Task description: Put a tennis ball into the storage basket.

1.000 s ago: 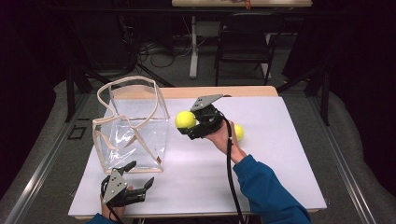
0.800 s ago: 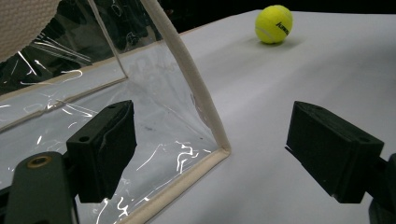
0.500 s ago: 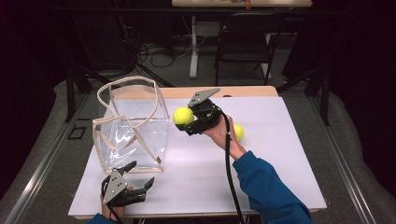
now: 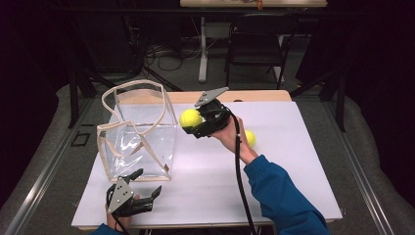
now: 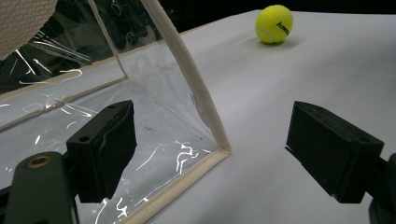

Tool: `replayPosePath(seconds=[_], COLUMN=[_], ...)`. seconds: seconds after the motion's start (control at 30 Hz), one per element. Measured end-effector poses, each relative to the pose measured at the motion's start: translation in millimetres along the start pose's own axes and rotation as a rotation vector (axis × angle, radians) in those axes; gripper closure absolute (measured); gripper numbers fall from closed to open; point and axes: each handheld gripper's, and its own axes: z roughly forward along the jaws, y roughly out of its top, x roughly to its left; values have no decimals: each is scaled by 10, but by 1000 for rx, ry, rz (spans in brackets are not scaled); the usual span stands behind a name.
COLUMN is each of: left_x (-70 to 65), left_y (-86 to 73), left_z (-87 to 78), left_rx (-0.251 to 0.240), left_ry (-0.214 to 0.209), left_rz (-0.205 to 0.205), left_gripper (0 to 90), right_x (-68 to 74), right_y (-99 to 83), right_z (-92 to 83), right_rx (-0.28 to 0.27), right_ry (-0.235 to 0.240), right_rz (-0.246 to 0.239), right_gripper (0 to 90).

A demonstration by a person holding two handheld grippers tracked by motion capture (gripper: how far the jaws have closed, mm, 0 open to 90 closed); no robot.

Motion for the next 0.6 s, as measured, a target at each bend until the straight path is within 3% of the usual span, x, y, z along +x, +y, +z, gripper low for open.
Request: replayPosePath(seconds=[0.6], left_x=[3], left_y=[0], left_z=[-4], left_rx=[0], left_ry=[0], left_rz=[-1], left_gripper=[157], right_x=[-3], right_y=[138], right_z=[22], right_rx=[-9], right_ry=[8], right_rz=[-8], right_gripper=[261])
